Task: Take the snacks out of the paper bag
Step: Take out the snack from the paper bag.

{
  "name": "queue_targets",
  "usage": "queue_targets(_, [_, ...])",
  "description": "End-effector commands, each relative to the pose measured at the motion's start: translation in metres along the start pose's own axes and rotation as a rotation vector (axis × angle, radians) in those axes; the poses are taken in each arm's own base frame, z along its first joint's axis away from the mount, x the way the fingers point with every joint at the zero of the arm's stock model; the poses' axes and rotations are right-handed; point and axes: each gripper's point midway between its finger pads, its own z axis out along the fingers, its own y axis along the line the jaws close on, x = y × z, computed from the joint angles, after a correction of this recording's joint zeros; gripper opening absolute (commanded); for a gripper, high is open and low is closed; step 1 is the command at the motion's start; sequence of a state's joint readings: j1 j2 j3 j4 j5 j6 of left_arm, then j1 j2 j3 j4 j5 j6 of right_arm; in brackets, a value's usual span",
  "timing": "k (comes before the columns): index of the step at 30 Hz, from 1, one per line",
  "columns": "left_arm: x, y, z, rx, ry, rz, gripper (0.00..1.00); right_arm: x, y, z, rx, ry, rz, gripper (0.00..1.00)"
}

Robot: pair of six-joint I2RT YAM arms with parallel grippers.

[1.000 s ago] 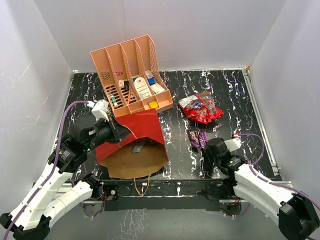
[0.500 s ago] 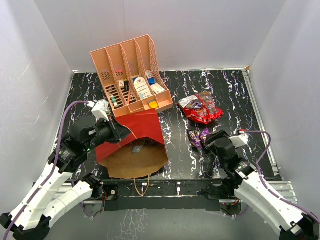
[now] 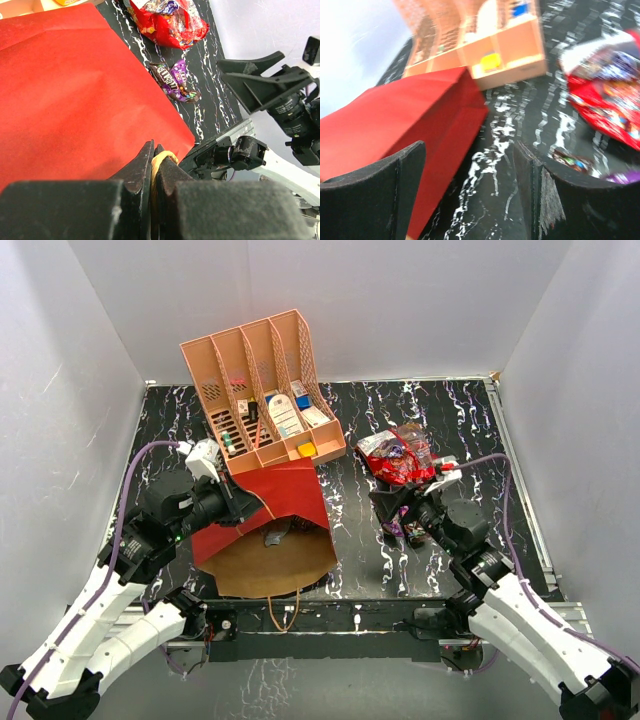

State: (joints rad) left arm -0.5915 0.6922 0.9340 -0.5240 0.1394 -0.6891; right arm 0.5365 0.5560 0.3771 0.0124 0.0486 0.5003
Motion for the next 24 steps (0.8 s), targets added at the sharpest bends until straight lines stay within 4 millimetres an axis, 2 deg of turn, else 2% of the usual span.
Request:
queue_targets(1, [-0.009,-0.010,-0.004,0.035,-0.024,0.005,0.00,-0.032,0.085,-0.016,-0.458,-0.073,-0.194,0.73])
queue_targets(6, [-0.008,-0.010,-0.002,0.038,-0.023,0.007,0.00,-0.018,0.132,-0.047,-0.787,-0.071,-0.298,0.74])
queue_targets(11, [-0.009,-0.011,0.000,0.038,-0.018,0.005,0.00,0.005,0.172,-0.069,-0.974,-0.064,-0.394,0.74])
queue_targets(13, [-0.010,-0.011,0.001,0.039,-0.019,0.006,0.00,0.022,0.188,-0.078,-1.029,-0.092,-0.474,0.73])
queue_targets(16, [-0.011,-0.014,0.001,0.047,-0.022,0.005,0.00,0.058,0.210,-0.085,-1.083,-0.106,-0.641,0.73])
queue_targets(18, [-0.012,-0.015,0.001,0.047,-0.020,0.006,0.00,0.085,0.222,-0.082,-1.058,-0.105,-0.766,0.73])
queue_targets(19, [-0.012,-0.015,0.000,0.047,-0.019,0.006,0.00,0.097,0.224,-0.072,-0.991,-0.117,-0.849,0.74])
queue_targets(21, [-0.013,-0.016,-0.001,0.047,-0.019,0.007,0.00,0.117,0.232,-0.066,-0.937,-0.148,-1.004,0.78])
queue_targets(24, [-0.014,-0.018,-0.002,0.056,-0.022,0.003,0.00,0.117,0.229,-0.030,-0.719,-0.186,-1.119,0.81])
